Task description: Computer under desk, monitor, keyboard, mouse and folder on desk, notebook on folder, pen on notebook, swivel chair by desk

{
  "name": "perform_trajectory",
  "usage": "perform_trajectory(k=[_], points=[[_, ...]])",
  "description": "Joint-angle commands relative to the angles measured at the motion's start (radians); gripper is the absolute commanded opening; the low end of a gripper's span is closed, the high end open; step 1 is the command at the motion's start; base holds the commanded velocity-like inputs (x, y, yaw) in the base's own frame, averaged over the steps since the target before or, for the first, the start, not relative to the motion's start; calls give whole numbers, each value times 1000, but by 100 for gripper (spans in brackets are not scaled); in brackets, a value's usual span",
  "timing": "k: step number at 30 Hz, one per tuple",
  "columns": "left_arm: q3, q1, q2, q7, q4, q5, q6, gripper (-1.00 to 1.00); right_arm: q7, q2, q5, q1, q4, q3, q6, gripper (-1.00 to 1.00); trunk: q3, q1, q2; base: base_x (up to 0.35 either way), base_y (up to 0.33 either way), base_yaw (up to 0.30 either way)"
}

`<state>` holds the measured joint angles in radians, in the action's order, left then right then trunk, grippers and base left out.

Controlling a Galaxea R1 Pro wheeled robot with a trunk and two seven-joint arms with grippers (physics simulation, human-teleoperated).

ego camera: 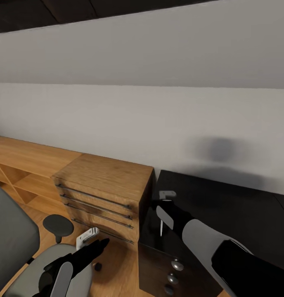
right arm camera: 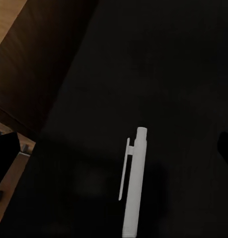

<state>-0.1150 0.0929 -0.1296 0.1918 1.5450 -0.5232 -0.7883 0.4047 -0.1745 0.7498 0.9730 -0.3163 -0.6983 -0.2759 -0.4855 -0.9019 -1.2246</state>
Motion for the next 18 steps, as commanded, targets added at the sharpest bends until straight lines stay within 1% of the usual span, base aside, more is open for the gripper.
perform_trajectory(k=[1,5,9,11,13,14,16,18], points=[[-2,1,-1,8,1,-11,-5,100,13,0,13,1,-1,4,-13,100,-1,0,-1,0,0,0],[-2,1,-1,8,1,-11,-5,100,50,0,33,1,-1,19,-26,100,-1,0,-1,0,0,0],[-2,1,-1,8,1,-11,-5,100,90,0,46,1,-2,24,-28,100,-1,0,-1,0,0,0],[-2,1,-1,8,1,-11,-5,100,98,0,52,1,-2,25,-28,100,-1,0,-1,0,0,0],[-2,1,-1,8,1,-11,-5,100,109,0,69,1,-2,27,-31,100,-1,0,-1,0,0,0],[-2,1,-1,8,1,-11,-5,100,123,0,97,1,-2,24,-34,100,-1,0,-1,0,0,0],[-2,1,-1,8,1,-11,-5,100,138,0,111,1,-2,22,-35,100,-1,0,-1,0,0,0],[-2,1,-1,8,1,-11,-5,100,148,0,115,1,-2,21,-35,100,-1,0,-1,0,0,0]])
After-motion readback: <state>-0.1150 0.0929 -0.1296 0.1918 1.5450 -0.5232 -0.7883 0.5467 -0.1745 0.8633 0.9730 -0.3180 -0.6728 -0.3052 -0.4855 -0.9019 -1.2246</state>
